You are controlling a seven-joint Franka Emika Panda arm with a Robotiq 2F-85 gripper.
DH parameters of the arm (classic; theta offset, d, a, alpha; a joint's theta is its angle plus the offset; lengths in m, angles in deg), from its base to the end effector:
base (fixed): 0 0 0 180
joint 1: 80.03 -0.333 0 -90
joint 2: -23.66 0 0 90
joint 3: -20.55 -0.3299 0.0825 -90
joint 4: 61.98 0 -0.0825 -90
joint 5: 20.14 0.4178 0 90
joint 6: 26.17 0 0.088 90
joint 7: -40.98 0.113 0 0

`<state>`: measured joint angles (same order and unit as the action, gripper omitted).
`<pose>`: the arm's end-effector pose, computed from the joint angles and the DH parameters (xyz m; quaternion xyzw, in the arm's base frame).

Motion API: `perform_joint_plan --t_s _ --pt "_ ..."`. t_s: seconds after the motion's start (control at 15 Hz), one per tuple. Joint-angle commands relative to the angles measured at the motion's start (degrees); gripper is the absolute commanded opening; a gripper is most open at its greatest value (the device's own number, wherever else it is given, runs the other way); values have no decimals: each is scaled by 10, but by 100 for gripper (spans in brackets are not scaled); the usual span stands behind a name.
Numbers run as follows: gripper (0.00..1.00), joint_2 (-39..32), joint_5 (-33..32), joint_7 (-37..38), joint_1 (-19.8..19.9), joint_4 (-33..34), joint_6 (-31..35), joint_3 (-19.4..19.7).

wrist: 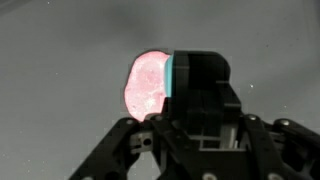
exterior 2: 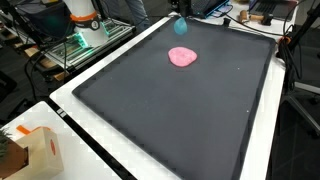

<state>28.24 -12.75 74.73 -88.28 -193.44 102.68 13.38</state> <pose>0.5113 0.1456 0.3736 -0.9790 0.1981 0.0036 0.0488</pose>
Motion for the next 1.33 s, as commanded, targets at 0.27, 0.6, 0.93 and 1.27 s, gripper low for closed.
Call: perform_joint_plan --t_s 0.27,0.6,0.93,1.27 --pt "25 -8 79 -38 14 4 15 12" --pt "25 -14 295 -179 36 -20 39 46" --pt "25 -30 469 -351 61 -51 41 69" --pt "25 -59 553 -473 80 -71 32 80"
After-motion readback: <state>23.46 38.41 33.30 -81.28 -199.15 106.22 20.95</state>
